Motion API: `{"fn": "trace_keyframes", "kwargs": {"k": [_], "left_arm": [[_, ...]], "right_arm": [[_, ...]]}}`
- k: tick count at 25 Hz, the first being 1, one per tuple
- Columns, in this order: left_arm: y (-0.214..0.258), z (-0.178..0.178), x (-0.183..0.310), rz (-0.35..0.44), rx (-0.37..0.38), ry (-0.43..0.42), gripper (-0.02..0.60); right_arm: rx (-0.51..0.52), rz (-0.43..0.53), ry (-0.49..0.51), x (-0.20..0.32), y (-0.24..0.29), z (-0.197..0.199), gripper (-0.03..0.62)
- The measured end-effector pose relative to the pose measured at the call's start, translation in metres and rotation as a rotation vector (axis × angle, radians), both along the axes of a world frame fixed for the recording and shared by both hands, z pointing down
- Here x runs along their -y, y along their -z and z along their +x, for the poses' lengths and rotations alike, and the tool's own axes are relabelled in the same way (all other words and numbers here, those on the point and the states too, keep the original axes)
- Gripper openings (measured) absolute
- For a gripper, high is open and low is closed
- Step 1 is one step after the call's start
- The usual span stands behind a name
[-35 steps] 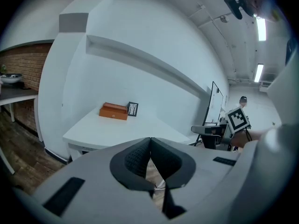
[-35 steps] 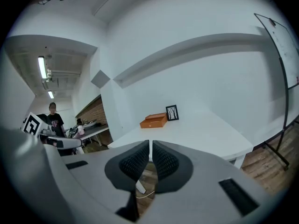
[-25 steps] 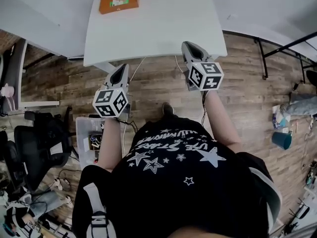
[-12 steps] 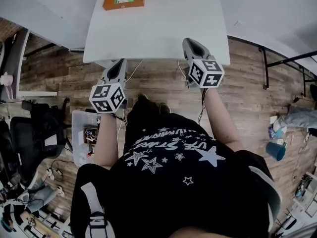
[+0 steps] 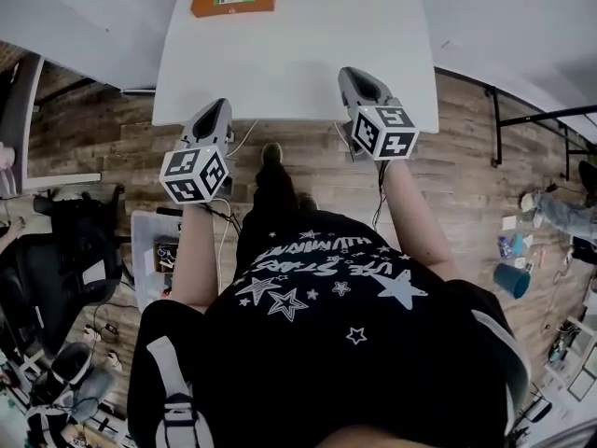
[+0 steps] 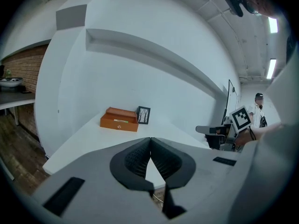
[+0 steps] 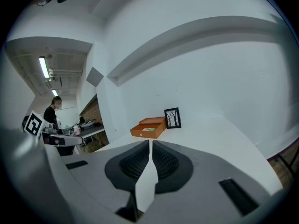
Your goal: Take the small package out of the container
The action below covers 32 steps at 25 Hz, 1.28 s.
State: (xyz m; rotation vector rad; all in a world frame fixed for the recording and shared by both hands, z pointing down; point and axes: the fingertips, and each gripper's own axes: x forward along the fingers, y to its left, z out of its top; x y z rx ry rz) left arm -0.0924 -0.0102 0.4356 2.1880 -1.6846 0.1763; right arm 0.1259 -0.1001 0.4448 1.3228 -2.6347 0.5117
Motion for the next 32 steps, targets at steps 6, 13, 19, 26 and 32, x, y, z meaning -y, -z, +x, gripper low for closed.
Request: {"fn": "trace_keyframes", "kwargs": {"k": [6, 13, 19, 26, 32], "left_arm": [[-0.006, -0.03, 0.068, -0.004, -0.009, -0.031, 0.02], [-0.006, -0.065, 0.166, -0.006, 0.005, -0.087, 0.02], [-0.003, -0.084, 0.235, -0.021, 0.056, -0.158, 0.02], [-0.005, -0.097, 0.295, -0.06, 0.091, -0.238, 0.02], [-0.007, -0.1, 0.341, -0.087, 0.138, -0.333, 0.021]], "right_arm": [[-0.021, -0.018, -0.02, 0.054, -0.006, -0.029, 0.052], [-0.041, -0.027, -0.047, 0.134, -0.007, -0.058, 0.052], [-0.047, -0.034, -0.076, 0.186, -0.004, -0.076, 0.052], [-0.052, -0.049, -0.096, 0.229, -0.006, -0.094, 0.052], [-0.06, -0.054, -0.104, 0.265, -0.007, -0.106, 0.052]]}}
